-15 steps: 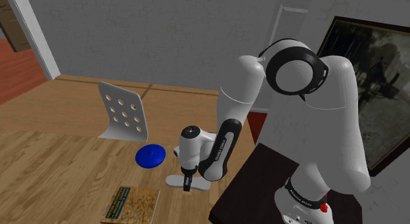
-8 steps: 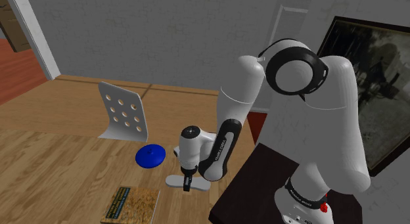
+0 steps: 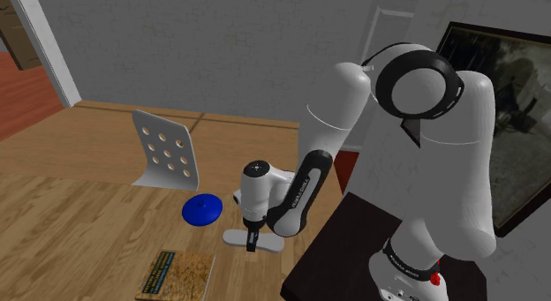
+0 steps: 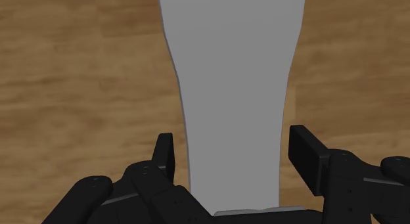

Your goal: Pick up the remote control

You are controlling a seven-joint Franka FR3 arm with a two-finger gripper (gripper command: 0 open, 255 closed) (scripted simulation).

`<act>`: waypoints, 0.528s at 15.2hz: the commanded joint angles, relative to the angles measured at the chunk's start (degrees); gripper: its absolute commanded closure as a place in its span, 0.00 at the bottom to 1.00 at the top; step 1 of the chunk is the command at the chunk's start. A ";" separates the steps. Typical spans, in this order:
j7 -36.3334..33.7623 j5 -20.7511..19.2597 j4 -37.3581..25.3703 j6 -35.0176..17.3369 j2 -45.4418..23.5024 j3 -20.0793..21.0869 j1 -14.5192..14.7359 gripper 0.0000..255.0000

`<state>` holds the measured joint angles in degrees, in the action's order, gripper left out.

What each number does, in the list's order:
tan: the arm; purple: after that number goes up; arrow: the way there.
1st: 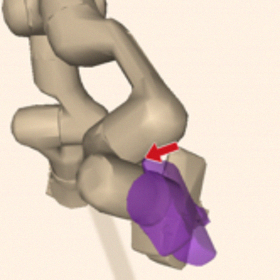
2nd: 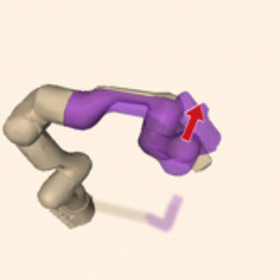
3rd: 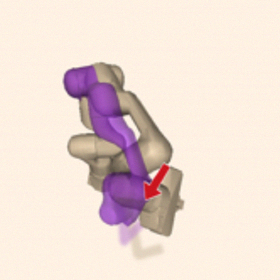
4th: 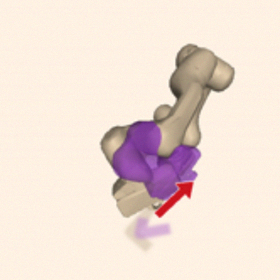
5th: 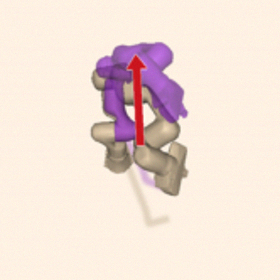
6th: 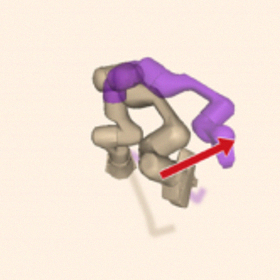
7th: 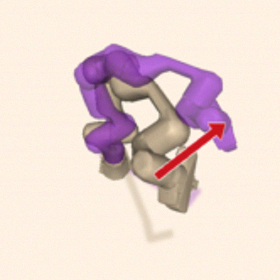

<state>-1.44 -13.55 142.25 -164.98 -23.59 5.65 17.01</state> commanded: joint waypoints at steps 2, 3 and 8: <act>0.75 1.01 0.84 1.98 2.78 1.16 -0.84 1.00; 1.06 1.39 1.06 2.66 3.69 1.55 -1.14 1.00; 2.77 3.56 1.94 6.21 8.15 3.32 -2.45 1.00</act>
<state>1.05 -10.43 144.11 -159.53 -16.28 8.62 14.74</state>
